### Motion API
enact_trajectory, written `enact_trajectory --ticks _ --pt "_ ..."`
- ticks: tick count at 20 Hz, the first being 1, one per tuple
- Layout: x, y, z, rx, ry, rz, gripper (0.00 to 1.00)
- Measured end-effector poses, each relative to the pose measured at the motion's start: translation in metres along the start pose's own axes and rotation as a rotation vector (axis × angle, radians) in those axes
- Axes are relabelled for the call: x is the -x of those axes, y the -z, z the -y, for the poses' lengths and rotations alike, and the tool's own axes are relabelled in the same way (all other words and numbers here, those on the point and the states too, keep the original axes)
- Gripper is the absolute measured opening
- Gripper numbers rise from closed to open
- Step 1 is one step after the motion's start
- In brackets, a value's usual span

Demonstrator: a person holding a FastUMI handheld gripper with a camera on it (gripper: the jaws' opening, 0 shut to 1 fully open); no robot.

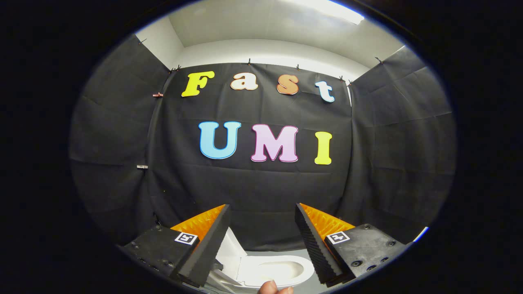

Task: Open the toilet lid.

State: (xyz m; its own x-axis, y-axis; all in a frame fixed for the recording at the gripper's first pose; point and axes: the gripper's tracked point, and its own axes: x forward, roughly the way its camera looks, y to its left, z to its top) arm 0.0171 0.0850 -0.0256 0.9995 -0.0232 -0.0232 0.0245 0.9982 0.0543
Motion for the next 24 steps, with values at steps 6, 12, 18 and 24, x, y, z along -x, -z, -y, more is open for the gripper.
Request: enact_trajectory --ticks 6,12,18,24 --pt "0.0007 -0.0037 0.0024 0.001 -0.003 0.003 0.98" --pt "0.0 0.0 -0.0032 0.004 -0.015 -0.002 0.99" --pt "-0.0008 0.0062 -0.0042 0.005 -0.017 -0.016 0.99" --pt "-0.001 0.0051 -0.0047 0.001 -0.015 -0.015 0.99"
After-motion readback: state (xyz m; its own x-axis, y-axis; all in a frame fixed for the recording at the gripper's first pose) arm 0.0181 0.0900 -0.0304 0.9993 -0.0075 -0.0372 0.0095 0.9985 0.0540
